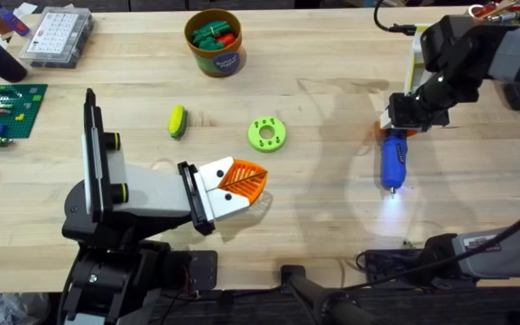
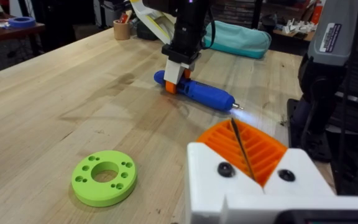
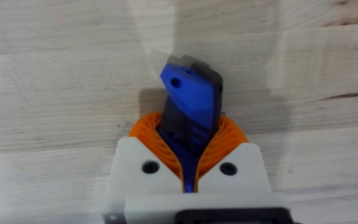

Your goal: Pick up the gripper from the table and insert it into the empty holder that is missing its gripper. Then pick up a screw, insert it into the mounting hole, and use the screwdriver to tighten it. Finally, clean up the table by picking up the vegetable and placing it into the bucket.

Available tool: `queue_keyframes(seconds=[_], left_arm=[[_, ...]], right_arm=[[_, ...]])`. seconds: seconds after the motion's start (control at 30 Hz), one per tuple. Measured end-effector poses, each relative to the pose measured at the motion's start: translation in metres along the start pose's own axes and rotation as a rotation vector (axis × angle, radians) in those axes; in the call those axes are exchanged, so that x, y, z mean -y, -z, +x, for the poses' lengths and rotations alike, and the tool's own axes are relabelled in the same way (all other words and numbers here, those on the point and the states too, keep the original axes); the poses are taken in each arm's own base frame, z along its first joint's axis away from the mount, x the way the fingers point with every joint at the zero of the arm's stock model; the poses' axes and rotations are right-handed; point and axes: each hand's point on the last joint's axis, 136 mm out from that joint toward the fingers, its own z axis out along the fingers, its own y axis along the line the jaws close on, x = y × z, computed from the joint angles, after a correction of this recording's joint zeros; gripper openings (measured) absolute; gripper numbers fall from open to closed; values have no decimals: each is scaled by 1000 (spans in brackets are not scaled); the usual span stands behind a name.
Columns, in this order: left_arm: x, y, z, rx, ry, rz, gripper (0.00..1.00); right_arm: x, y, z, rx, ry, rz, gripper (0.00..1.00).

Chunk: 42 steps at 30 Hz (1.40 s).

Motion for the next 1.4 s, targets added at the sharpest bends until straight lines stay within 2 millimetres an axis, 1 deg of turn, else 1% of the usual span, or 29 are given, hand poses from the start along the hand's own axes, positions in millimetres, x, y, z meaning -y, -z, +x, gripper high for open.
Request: queue_keyframes(seconds=[0.5,0.6,0.67,0.73,0.87,0.93,1.1,1.17,1.3,1.4], left_arm=[[0,0,0,0,0,3,16],[0,0,0,0,0,3,16],[0,0,0,0,0,3,16],[1,0,0,0,0,3,16],[1,0,0,0,0,3,16],[1,0,0,0,0,3,16],[1,0,0,0,0,3,16],[1,0,0,0,0,3,15],[1,0,0,0,0,3,16],[1,0,0,0,0,3,16]], right_arm=[[-2,1,3,-15,5,-15,48],[-3,8,6,-33,8,-23,47],[-4,20,-1,-7,7,-31,47],[-5,39,-15,54,6,-38,46],[-6,99,-51,252,2,-53,48],[-6,130,-64,346,0,-60,47],[-7,196,-79,529,2,-75,48],[-10,222,-85,615,11,-85,47],[-26,279,-105,848,43,-126,48],[-41,321,-114,1010,73,-168,47]])
